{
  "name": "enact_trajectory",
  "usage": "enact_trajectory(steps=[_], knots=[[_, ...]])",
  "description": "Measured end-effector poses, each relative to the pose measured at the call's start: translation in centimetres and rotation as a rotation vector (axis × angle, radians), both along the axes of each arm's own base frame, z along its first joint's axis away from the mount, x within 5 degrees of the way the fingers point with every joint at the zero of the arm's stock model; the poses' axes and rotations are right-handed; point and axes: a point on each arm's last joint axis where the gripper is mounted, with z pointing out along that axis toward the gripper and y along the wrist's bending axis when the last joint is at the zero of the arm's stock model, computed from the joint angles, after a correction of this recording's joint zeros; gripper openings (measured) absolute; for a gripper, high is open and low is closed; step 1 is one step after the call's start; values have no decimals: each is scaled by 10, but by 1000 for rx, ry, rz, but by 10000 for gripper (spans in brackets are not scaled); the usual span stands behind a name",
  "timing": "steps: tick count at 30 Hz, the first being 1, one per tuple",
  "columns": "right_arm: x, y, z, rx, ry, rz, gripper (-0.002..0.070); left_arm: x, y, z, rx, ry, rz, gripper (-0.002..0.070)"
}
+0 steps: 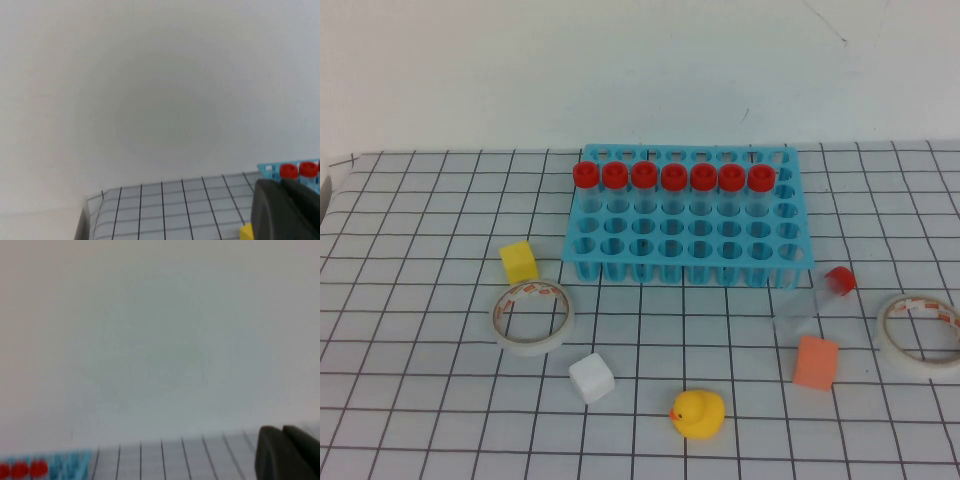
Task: Place the test tubes
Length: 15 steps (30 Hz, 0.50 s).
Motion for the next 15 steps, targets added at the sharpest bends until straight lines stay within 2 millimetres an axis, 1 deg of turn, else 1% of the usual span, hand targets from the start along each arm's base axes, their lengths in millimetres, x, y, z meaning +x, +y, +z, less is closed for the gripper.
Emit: enact_trajectory(steps=[1,3,6,8,10,12,15], knots=[[3,0,3,16,42,0,-1,4,0,-1,12,30,4,-1],[12,-1,-2,46,176,1,-1,10,0,-5,25,89,7,-1],[27,0,-17,53,384,24,-1,17,-1,-12,39,173,10,-1],[35,2,-28,61,465,52,-1,20,-1,-19,43,222,10,-1],[43,5,-41,97,512,84,-1,24,-2,-27,28,283,1,-1],[50,9,-54,185,527,121,-1,27,-4,-36,10,353,-10,-1],[58,13,-66,286,556,157,-1,30,-6,-53,3,486,-22,-1]])
